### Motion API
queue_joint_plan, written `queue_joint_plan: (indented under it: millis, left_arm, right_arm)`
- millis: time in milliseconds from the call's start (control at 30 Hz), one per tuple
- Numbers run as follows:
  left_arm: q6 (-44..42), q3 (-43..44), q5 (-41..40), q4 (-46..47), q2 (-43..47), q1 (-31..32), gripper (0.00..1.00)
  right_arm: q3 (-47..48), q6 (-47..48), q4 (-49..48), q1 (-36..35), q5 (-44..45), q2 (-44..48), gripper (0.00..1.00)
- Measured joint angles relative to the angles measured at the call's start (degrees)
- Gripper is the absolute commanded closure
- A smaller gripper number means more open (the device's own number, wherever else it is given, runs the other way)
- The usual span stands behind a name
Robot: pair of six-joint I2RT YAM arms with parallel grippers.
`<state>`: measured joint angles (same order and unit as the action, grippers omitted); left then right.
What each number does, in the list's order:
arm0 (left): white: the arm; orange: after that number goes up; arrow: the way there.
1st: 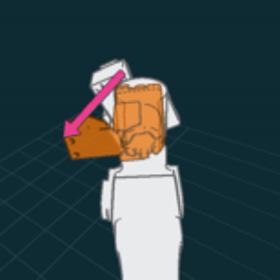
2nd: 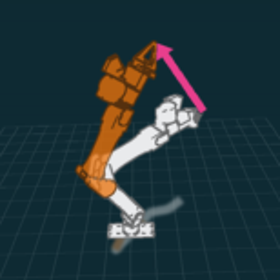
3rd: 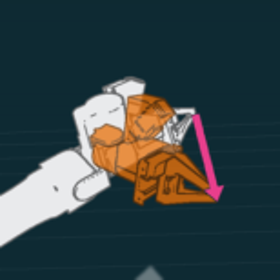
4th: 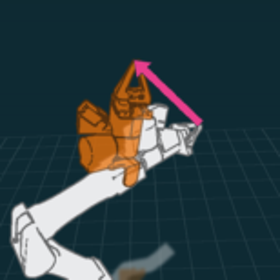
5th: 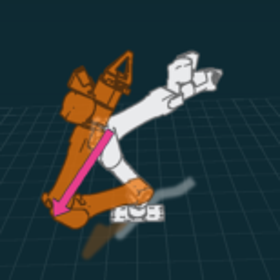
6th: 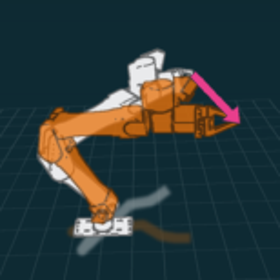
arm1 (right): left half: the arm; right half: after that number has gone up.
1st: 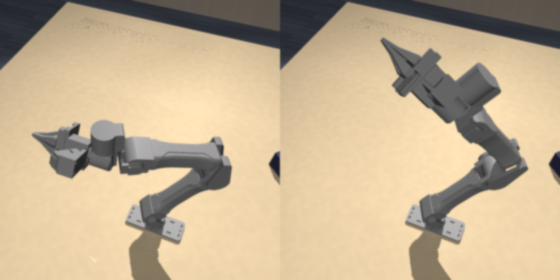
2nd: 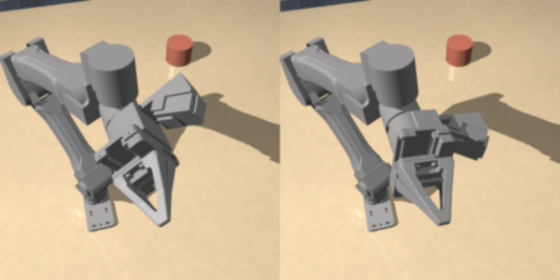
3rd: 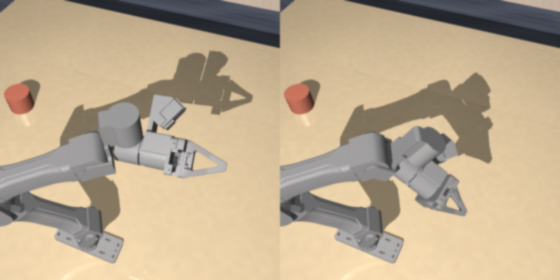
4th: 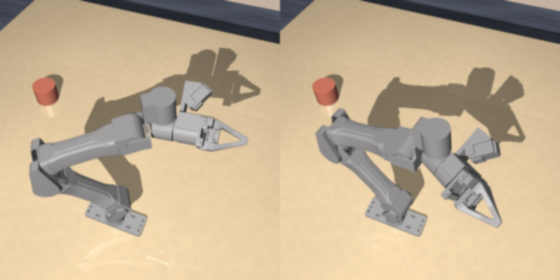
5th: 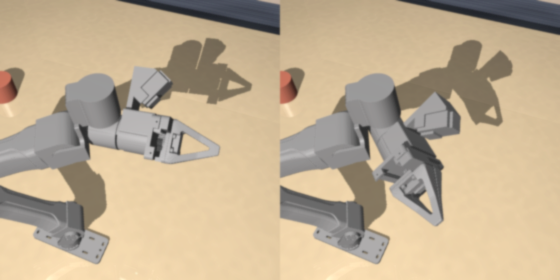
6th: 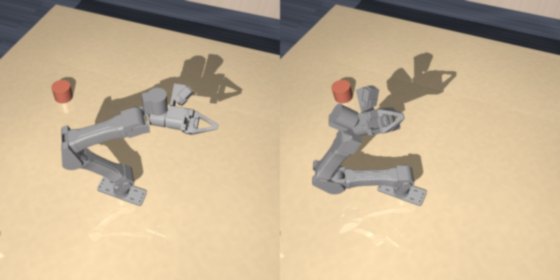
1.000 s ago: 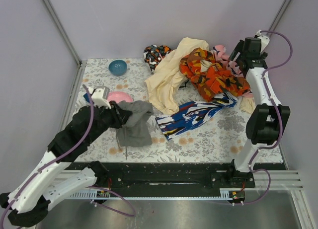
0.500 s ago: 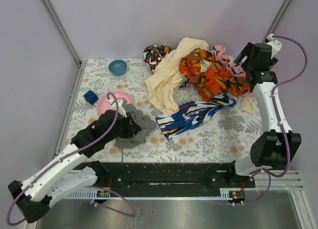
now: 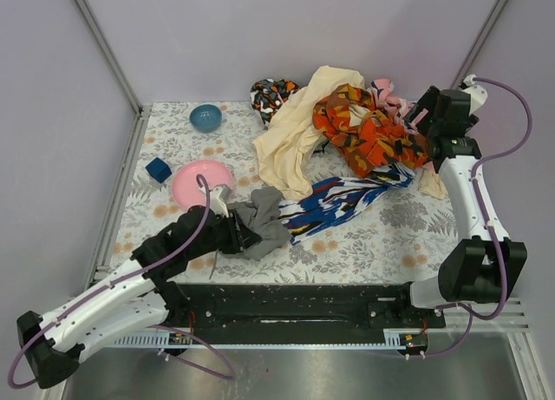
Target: Pick out a specific cloth from the pile
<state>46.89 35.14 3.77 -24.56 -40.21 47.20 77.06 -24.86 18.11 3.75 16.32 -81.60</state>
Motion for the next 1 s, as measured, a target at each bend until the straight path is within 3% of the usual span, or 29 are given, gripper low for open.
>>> queue_joint_plan:
  millis: [133,367,467,533,1000]
  left_arm:
    - [2.9,-2.2,-4.4,-3.1,1.0,0.0,1.00]
    - [5.4,-6.5,-5.8,-3.6,-5.3,0.1,0.75]
    - [5.7,-6.5,-7.3,-5.5,-7.3,0.1,0.42]
    - [5.7,-6.1,-8.5,-7.3,-7.6,0.1,0.01]
    - [1.7,12.0,-23.7,-16.4,4.1,0.1,0.01]
  right_arm:
    - [-1.9,-1.7,-0.5,0.0,-1.0,0.6,0.01]
    - [-9.8,-5.0,-3.6,0.0,-3.6,7.8,0.01]
    - [-13.4,-6.6,-5.7,0.0,-3.9,10.6,0.00]
    - [-15.8,-7.3,-6.4,0.0,-4.0,12.2,0.00]
    - [-20.9,-8.0,-4.6,0.0,-5.0,20.1,0.01]
